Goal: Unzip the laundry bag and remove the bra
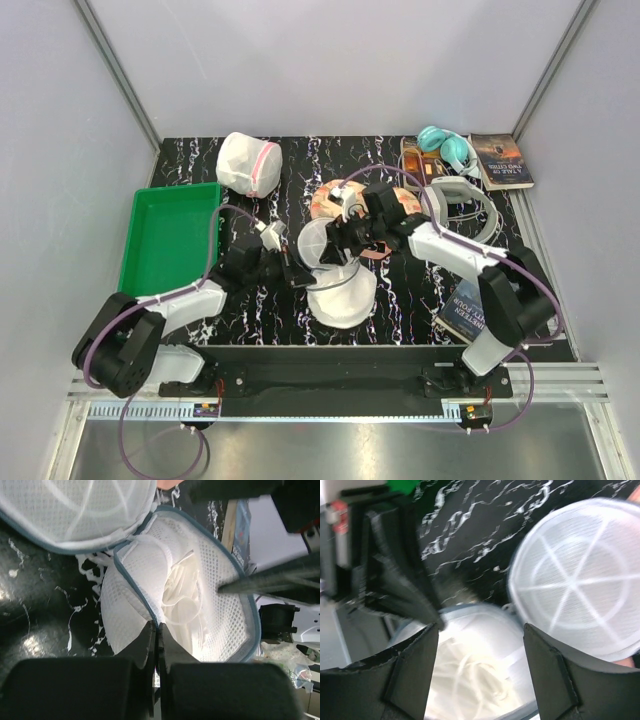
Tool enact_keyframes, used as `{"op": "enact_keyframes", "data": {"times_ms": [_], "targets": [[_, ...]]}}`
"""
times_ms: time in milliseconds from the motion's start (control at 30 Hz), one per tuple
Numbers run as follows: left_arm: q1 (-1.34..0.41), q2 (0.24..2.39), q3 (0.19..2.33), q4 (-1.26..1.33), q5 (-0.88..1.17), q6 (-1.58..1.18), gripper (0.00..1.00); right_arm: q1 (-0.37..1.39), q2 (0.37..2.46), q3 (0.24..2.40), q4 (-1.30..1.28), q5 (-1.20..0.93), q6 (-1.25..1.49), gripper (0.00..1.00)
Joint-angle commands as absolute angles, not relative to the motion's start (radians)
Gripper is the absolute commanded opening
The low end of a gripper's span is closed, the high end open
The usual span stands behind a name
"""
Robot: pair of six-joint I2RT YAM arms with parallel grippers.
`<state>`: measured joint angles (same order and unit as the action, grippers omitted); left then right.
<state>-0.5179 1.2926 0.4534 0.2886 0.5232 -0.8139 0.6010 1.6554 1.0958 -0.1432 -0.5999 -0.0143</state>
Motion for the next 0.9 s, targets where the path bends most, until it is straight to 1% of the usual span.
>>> {"op": "enact_keyframes", "data": {"times_ms": [0, 167, 300, 400, 500, 600, 767, 867], "targets": [[-0.515, 1.327, 0.488, 0.478, 0.549, -0.801, 0.00, 0.601, 1.542, 1.040, -0.129, -0.686, 0.096, 0.75], [-0.515, 1.367, 0.523, 0.590, 0.528, -0.756, 0.00, 0.607, 1.531, 0.994, -0.181, -0.752, 0.115, 0.74], [-0.515, 1.370, 0.540, 0.684, 0.473, -0.707, 0.00, 0.612, 1.539, 0.965, -0.222, -0.746, 0.118, 0.72], [-0.515, 1.361, 0.532, 0.727, 0.414, -0.664, 0.00, 0.620, 1.504, 0.936, -0.258, -0.715, 0.123, 0.71], [-0.515, 1.345, 0.489, 0.807, 0.349, -0.629, 0.00, 0.634, 1.474, 0.905, -0.276, -0.684, 0.129, 0.72], [-0.515, 1.339, 0.434, 0.890, 0.325, -0.618, 0.00, 0.647, 1.459, 0.870, -0.282, -0.641, 0.147, 0.72], [-0.520, 1.361, 0.342, 0.969, 0.356, -0.615, 0.00, 0.653, 1.485, 0.841, -0.281, -0.588, 0.173, 0.71], [-0.522, 1.364, 0.299, 0.989, 0.389, -0.580, 0.00, 0.653, 1.445, 0.845, -0.275, -0.531, 0.202, 0.72]]}}
